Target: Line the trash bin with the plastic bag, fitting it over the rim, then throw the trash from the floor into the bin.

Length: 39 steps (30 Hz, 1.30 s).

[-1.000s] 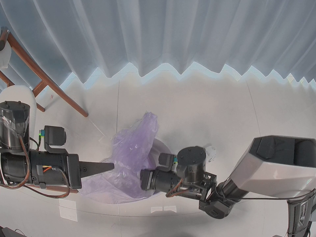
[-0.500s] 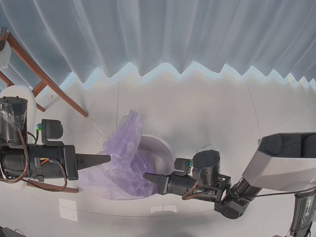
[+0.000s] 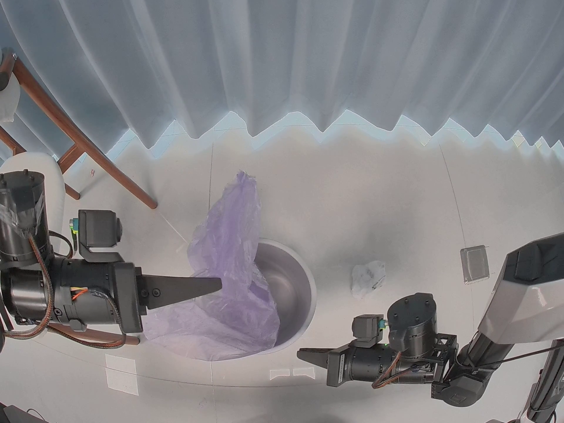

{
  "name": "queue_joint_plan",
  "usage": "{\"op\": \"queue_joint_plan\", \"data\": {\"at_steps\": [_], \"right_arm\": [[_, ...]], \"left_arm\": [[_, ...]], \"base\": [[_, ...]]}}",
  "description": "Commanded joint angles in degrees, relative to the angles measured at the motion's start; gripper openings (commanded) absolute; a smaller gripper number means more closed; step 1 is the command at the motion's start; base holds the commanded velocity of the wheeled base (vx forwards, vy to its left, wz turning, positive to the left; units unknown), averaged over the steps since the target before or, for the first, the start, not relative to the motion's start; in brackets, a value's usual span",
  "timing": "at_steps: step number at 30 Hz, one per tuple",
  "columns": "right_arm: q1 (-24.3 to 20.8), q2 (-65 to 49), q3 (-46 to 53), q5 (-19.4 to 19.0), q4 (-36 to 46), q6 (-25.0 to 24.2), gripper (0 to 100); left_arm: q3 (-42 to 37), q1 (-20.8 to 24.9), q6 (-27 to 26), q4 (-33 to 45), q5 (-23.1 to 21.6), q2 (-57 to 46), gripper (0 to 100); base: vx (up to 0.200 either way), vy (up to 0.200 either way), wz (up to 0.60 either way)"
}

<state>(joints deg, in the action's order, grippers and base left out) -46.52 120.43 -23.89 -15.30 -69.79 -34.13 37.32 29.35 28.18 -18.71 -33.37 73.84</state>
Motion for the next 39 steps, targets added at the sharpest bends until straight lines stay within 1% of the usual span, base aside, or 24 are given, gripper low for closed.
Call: {"op": "queue_joint_plan", "data": {"at_steps": [1,2,5,8,11,15,16,17,19,22,23,24,25,26,28,29,30,32,34,35,37,39], "right_arm": [[-3.49,5.96,-3.53,0.80,-1.05,0.74,0],[-5.07,8.77,-6.52,2.29,-1.22,0.47,0],[-6.13,13.34,-11.88,5.19,-1.22,0.38,0],[-6.22,15.62,-16.62,6.25,-1.22,0.30,0],[-5.60,16.68,-19.70,6.42,-1.22,0.21,0],[-2.88,16.68,-22.95,8.62,-1.22,0.30,0],[-2.88,16.68,-22.95,8.62,-1.22,0.30,0],[-1.47,16.68,-24.62,10.03,-1.22,0.21,0],[-0.59,16.41,-25.33,11.34,-1.31,0.12,0],[-0.50,15.71,-24.09,12.14,-1.31,-0.41,0],[-1.12,14.31,-21.46,12.31,-1.49,-2.34,0],[-1.12,14.31,-21.46,12.31,-1.49,-2.34,0],[-3.31,10.17,-16.71,12.14,-2.02,-5.68,0],[-4.81,7.45,-13.99,11.78,-1.93,-8.32,0],[-7.97,1.74,-9.07,10.99,-1.40,-12.18,0],[-9.82,-1.43,-6.60,10.47,-1.05,-13.33,0],[-9.82,-1.43,-6.60,10.47,-1.05,-13.33,0],[-13.33,-9.95,-0.54,9.41,1.68,-13.85,0],[-14.21,-13.56,1.13,9.41,4.22,-13.68,0],[-14.39,-15.67,2.18,9.41,6.07,-13.24,0],[-14.30,-18.04,3.77,9.67,7.74,-12.01,0],[-14.04,-20.41,5.79,9.85,8.36,-10.95,0]], "left_arm": [[-3.04,2.99,2.66,-5.81,-0.30,1.84,0],[-3.57,3.34,3.37,-7.48,-0.12,2.10,0],[-4.00,3.34,3.54,-8.01,0.14,2.36,0],[-4.09,3.25,3.19,-8.01,0.23,3.42,0],[-4.44,3.16,3.02,-8.01,0.32,3.77,0],[-4.80,3.16,3.02,-8.01,1.37,3.94,0],[-4.80,3.16,3.02,-8.01,1.37,3.94,0],[-5.06,3.16,3.02,-8.01,1.90,4.56,0],[-5.15,3.34,2.93,-8.09,2.34,5.18,0],[-5.32,3.43,2.93,-8.01,3.13,5.35,0],[-5.50,3.43,2.93,-8.01,4.19,5.44,0],[-5.50,3.43,2.93,-8.01,4.19,5.44,0],[-5.50,3.43,3.02,-7.92,5.86,5.53,0],[-5.50,3.43,3.02,-7.83,6.91,5.79,0],[-5.50,3.43,2.75,-7.65,7.97,5.97,0],[-5.50,3.34,2.23,-7.30,8.14,5.88,0],[-5.50,3.34,2.23,-7.30,8.14,5.88,0],[-5.67,3.34,-0.76,-4.93,9.02,5.97,0],[-5.76,3.60,-3.05,-2.56,11.13,6.05,0],[-5.50,4.04,-4.37,-0.89,13.41,6.32,0],[-4.88,4.92,-4.28,-0.62,16.14,7.55,0],[-4.36,5.71,-2.08,-0.71,17.98,8.87,0]], "base": [[0.000,0.000,0.00],[0.000,0.000,0.00],[0.000,0.000,0.00],[0.000,0.000,0.00],[0.000,0.000,0.00],[0.000,0.000,0.00],[0.000,0.000,0.00],[0.000,0.000,0.00],[0.000,0.000,0.00],[0.000,0.000,0.00],[0.000,0.000,0.00],[0.000,0.000,0.00],[0.000,0.000,0.00],[0.000,0.000,0.00],[0.000,0.000,0.00],[0.000,0.000,0.00],[0.000,0.000,0.00],[0.000,0.000,0.00],[0.000,0.000,0.00],[0.000,0.000,0.00],[0.000,0.000,0.00],[0.000,0.000,0.00]]}}
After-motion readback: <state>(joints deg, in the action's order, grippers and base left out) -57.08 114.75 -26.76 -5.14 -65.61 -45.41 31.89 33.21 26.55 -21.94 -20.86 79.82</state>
